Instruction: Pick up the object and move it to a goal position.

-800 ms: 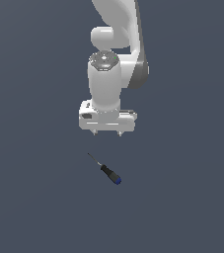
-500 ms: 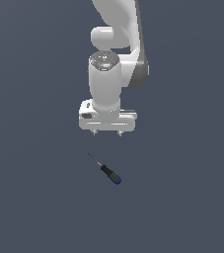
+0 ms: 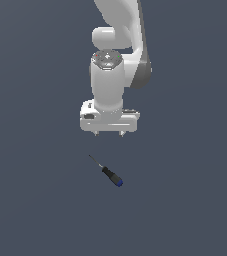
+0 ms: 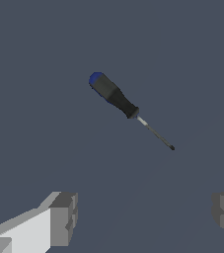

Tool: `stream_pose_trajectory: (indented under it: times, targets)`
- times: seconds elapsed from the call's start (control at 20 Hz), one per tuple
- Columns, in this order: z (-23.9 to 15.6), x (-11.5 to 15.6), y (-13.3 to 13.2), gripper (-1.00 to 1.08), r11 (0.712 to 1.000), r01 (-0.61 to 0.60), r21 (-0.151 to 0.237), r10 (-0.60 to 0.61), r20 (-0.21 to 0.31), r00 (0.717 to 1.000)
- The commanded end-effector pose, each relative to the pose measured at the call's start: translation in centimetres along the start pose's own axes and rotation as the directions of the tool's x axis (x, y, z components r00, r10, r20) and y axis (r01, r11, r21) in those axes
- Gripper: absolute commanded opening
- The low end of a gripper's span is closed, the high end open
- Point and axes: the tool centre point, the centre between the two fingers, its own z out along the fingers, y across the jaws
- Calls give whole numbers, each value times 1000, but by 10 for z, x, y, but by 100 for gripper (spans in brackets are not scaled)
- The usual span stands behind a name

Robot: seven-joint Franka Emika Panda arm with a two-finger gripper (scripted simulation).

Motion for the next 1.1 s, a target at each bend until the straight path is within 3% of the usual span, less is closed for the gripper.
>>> stream_pose_trajectory:
  times: [0.0, 0.6, 1.05]
  targets:
    - [1, 1, 0, 100, 1000, 7, 0, -7, 1, 1000]
    - [21, 17, 4, 100, 986, 165, -6, -165, 7, 986]
    - [54, 38, 10, 100, 922, 387, -4, -387, 16, 922]
